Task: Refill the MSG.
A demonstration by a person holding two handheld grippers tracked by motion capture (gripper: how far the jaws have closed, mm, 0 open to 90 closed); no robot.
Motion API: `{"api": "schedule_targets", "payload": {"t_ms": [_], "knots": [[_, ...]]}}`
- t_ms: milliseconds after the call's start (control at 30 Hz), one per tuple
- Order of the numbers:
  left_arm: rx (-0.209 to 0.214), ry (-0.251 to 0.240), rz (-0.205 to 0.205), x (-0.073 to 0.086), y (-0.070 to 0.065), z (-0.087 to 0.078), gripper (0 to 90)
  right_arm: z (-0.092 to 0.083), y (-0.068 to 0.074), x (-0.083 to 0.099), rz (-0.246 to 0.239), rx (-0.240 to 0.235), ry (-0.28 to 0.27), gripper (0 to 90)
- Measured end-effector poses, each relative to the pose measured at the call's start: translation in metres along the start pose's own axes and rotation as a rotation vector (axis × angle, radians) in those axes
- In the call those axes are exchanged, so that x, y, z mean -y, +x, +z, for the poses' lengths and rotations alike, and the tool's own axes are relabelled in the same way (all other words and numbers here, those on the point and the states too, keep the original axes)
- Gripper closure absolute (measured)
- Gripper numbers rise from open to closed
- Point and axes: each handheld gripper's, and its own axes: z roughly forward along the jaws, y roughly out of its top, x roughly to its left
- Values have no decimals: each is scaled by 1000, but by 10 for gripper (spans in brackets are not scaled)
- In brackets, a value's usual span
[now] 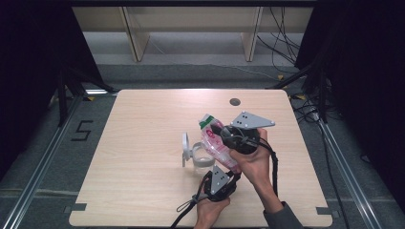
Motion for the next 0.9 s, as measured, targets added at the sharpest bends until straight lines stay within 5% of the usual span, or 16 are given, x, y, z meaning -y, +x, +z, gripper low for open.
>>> {"api": "schedule_targets", "payload": {"t_ms": [900], "knots": [[9,-9,-10,-3,-3,10,792,14,0,-4,-71,7,44,900]]}}
